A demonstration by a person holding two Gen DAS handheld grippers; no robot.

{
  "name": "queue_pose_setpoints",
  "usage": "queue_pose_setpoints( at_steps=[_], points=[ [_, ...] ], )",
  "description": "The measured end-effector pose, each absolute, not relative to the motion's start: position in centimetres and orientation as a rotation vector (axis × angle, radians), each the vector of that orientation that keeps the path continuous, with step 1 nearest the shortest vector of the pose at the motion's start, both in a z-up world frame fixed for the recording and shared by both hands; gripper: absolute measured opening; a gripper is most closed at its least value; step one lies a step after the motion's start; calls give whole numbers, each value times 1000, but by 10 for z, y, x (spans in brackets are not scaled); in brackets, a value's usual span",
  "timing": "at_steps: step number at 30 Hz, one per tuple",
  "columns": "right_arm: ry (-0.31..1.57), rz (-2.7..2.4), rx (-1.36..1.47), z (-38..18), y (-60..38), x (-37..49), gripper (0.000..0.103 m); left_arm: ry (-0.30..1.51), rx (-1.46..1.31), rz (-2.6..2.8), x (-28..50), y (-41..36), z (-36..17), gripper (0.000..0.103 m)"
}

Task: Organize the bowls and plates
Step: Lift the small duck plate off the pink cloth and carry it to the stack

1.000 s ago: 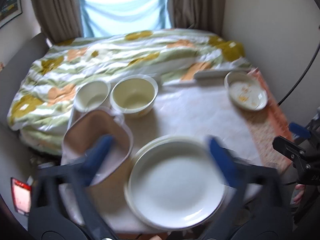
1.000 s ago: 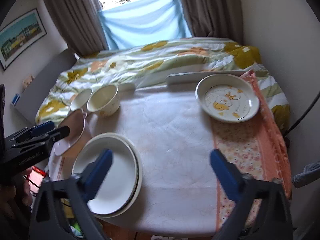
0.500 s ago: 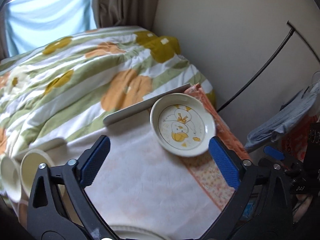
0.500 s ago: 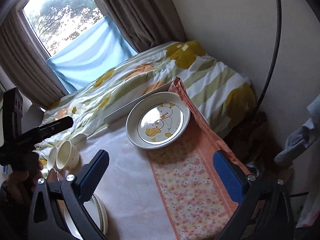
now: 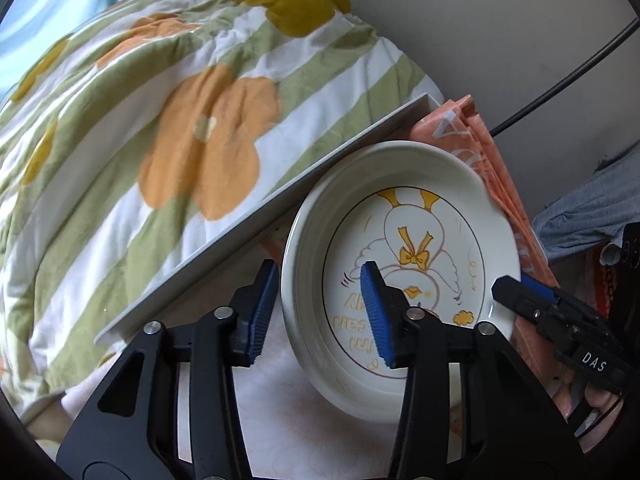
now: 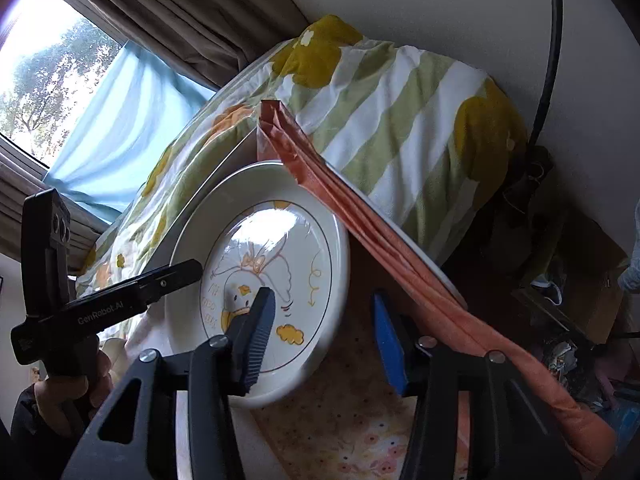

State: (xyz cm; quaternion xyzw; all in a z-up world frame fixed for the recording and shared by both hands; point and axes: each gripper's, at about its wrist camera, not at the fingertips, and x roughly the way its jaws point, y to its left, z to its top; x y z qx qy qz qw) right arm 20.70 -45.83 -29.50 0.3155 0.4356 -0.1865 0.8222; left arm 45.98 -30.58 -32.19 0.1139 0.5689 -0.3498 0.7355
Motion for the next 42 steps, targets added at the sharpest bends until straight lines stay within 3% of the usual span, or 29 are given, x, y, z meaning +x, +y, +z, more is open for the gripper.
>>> queue_pose_setpoints(
  at_steps=[8,11,24,42],
  points=[
    [959,-411,657,-301,-462,219,18,1245,277,-762,464,-301,-324,15],
    [975,-415,654,-306,-463,219,11,1240,274,-766,464,-298,-324,14],
    [961,-372,641,-297,-458,212,11,1175,260,-732,444,-285,-293,14],
    [877,-182,453,-180,-380,153,11,998,81,-598,312,-172,-170,14]
  ],
)
